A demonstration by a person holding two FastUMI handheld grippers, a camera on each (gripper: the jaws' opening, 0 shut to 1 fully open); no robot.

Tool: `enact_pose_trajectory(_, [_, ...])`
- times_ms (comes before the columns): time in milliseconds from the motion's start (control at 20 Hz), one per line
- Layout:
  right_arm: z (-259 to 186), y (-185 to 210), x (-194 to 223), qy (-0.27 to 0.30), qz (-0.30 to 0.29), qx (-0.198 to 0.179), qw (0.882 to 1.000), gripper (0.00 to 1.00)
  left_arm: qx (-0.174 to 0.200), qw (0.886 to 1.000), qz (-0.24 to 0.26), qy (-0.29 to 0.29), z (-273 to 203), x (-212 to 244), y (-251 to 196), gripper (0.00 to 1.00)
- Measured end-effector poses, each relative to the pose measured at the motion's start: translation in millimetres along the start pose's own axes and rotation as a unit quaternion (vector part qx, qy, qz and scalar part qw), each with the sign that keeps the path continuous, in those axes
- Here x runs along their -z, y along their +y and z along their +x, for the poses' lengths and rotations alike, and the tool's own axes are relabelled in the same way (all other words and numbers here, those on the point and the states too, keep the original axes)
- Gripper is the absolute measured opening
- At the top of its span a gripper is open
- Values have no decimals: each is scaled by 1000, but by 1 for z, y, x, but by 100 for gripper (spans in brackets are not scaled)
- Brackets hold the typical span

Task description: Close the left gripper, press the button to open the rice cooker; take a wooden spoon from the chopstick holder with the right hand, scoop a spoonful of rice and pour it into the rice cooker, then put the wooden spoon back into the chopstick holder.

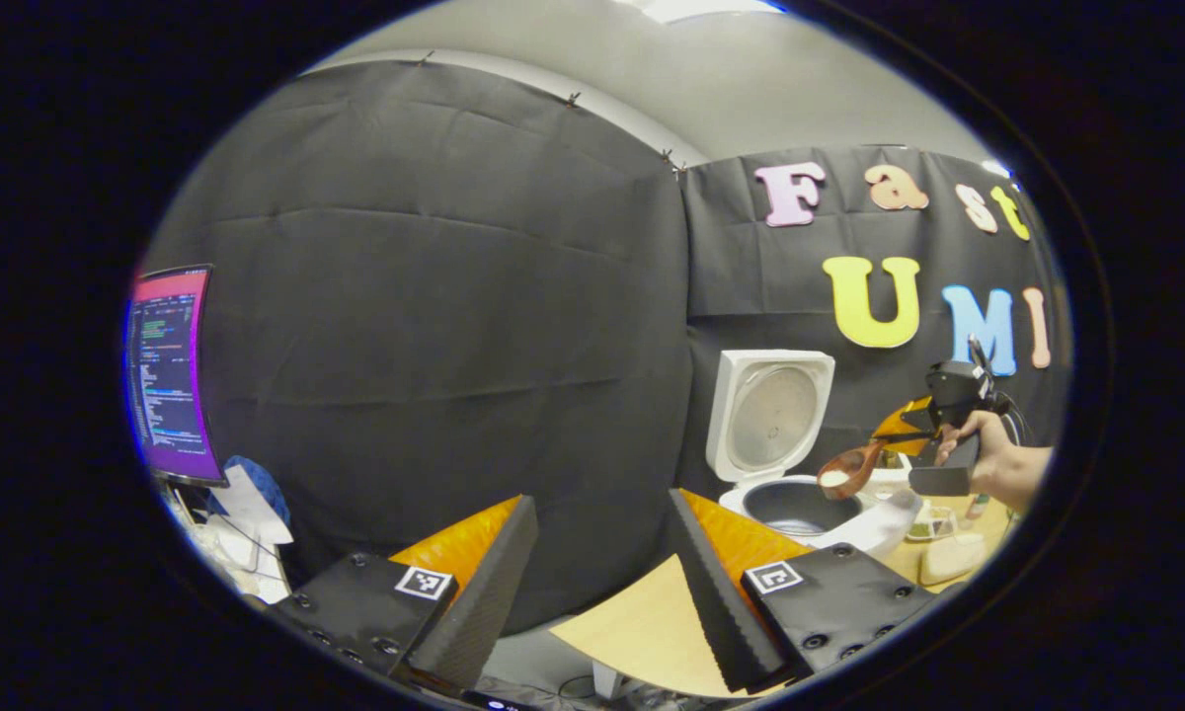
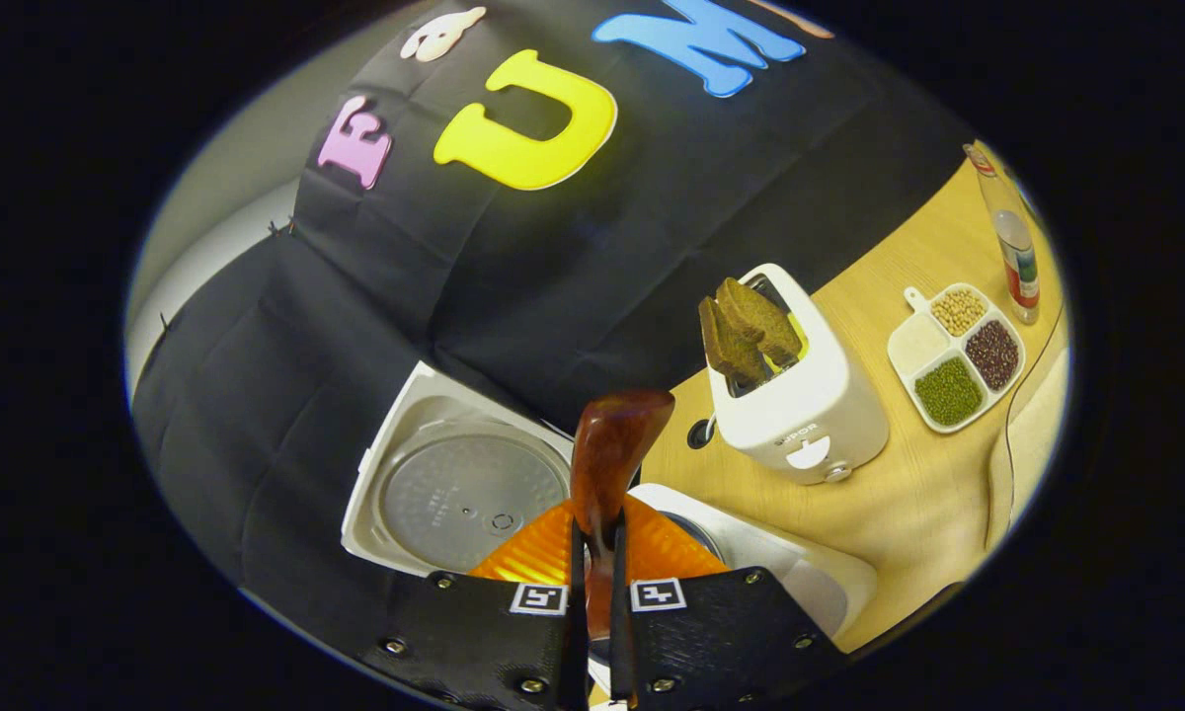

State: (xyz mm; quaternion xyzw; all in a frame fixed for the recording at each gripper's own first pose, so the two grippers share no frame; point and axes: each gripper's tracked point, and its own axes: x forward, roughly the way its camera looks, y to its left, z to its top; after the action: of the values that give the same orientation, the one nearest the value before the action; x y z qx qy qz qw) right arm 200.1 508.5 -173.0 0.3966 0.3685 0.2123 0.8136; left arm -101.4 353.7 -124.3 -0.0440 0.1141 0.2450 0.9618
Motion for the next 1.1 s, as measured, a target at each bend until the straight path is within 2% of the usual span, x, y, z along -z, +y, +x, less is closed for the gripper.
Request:
enact_pose_trajectory(150, [20, 8, 21, 21, -66, 6, 998, 9, -14, 1000, -13, 12, 0, 13, 13, 92])
enact_pose_trajectory(300, [33, 16, 34, 31, -154, 15, 987, 9, -25, 999, -21, 18, 2, 23, 19, 92])
enact_pose_trajectory(450, [40, 29, 38, 27, -249, 16, 968, 9, -32, 999, -31, 21, -2, 28, 27, 92])
enact_pose_trajectory(500, [39, 34, 39, 26, -282, 15, 959, 9, -34, 999, -31, 22, -4, 28, 29, 88])
enact_pose_trajectory(550, [38, 37, 41, 25, -314, 14, 949, 9, -35, 999, -30, 24, -3, 31, 30, 89])
enact_pose_trajectory(650, [38, 44, 47, 27, -387, 10, 922, 9, -35, 999, -31, 23, -2, 31, 29, 93])
enact_pose_trajectory(700, [39, 47, 51, 28, -421, 9, 907, 9, -34, 999, -32, 22, -3, 31, 27, 89])
enact_pose_trajectory(750, [38, 49, 54, 26, -458, 7, 889, 9, -34, 999, -30, 21, -2, 31, 26, 93])
enact_pose_trajectory(850, [34, 54, 56, 13, -521, 7, 853, 9, -33, 999, -29, 20, -2, 30, 23, 93])
enact_pose_trajectory(900, [31, 56, 58, 8, -547, 6, 837, 9, -33, 999, -28, 19, -2, 31, 23, 88])
enact_pose_trajectory(1000, [29, 56, 61, -4, -597, 2, 802, 9, -34, 999, -27, 18, -3, 29, 24, 88])
enact_pose_trajectory(1050, [27, 56, 62, -11, -620, 1, 784, 9, -33, 999, -28, 19, -3, 28, 23, 92])
enact_pose_trajectory(1100, [25, 55, 62, -17, -641, 1, 768, 8, -33, 999, -28, 19, -1, 28, 21, 92])
